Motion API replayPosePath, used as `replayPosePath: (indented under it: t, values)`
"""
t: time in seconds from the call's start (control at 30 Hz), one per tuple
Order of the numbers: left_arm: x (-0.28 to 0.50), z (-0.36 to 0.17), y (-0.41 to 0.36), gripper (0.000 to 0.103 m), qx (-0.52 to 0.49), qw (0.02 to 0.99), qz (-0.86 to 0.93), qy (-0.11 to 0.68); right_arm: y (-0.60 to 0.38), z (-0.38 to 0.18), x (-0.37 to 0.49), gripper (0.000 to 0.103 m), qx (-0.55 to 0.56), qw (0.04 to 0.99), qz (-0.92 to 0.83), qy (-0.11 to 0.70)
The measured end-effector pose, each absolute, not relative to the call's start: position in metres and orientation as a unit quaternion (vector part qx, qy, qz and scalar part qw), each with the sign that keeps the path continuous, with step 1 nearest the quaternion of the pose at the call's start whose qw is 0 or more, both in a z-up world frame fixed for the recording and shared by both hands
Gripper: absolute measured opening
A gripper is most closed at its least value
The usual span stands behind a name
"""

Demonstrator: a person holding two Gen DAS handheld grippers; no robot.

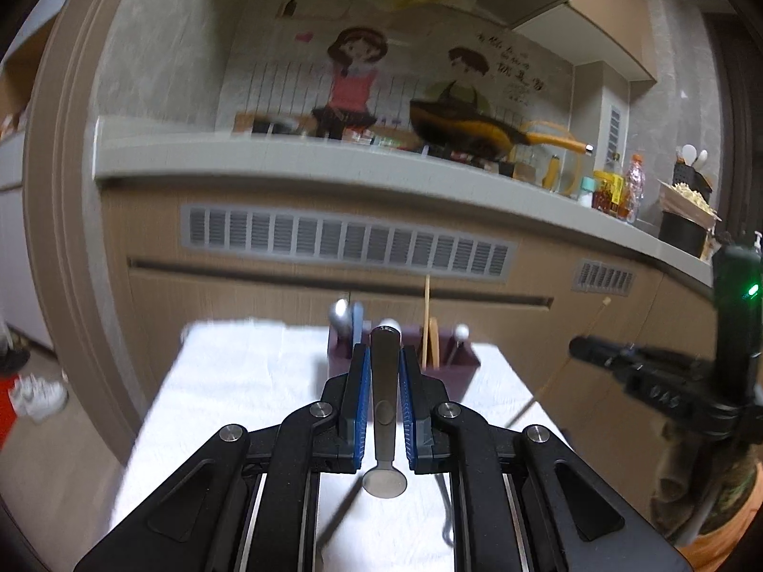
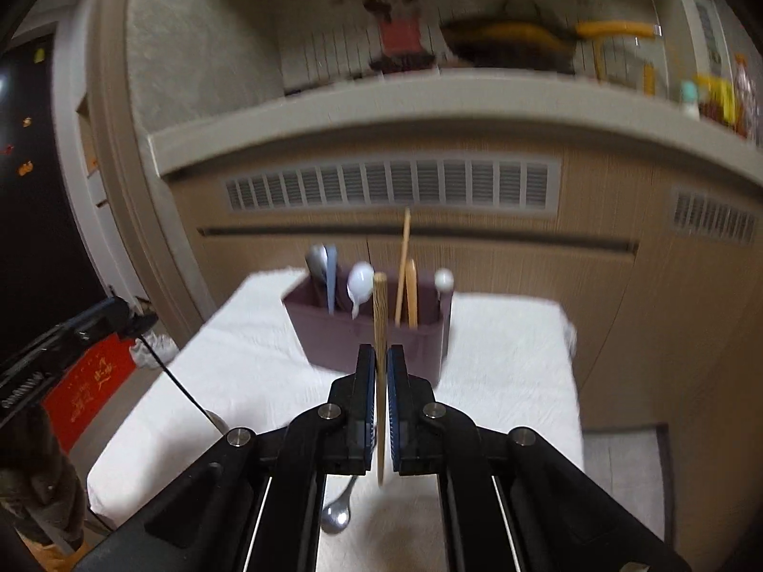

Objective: Organize utensils
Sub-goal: 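Insert the dark-handled spoon and chopstick into the caddy and open both tools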

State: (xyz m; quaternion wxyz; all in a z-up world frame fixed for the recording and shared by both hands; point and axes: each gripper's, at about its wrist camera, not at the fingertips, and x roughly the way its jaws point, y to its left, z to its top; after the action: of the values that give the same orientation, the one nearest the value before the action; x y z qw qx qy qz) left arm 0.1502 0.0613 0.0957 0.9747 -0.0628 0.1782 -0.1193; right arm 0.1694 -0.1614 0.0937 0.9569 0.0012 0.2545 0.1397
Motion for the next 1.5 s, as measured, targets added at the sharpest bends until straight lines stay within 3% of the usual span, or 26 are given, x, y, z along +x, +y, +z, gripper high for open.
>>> replayPosePath:
  t: [0.23, 0.47, 0.67, 1.13, 1.33, 1.5]
  values:
    - [0.200, 0.145, 0.055, 0.013, -0.043, 0.987, -0.109, 0.114, -0.152, 0.168, 0.197, 0.005, -0.023, 0.979, 0.134, 0.152]
    - [0.266, 0.161, 0.040, 0.012, -0.020, 0.988, -0.113, 0.103, -0.144, 0.184, 0.248, 0.005, -0.035, 0.982, 0.131, 0.133]
    - [0.320, 0.135, 0.032, 0.013, -0.018, 0.983, -0.115, 0.140, -0.150, 0.156, 0.291, 0.005, -0.027, 0.978, 0.121, 0.166]
    - [0.386, 0.021, 0.024, 0.013, -0.025, 0.943, -0.117, 0.310, -0.151, 0.034, 0.353, 0.006, 0.014, 0.932, 0.132, 0.336]
    - [0.373, 0.020, 0.029, 0.014, -0.035, 0.942, -0.116, 0.312, -0.155, 0.017, 0.353, 0.007, 0.025, 0.921, 0.130, 0.366]
    - [0.346, 0.036, 0.036, 0.020, -0.031, 0.948, -0.116, 0.296, -0.157, 0.031, 0.333, 0.022, 0.017, 0.930, 0.121, 0.347]
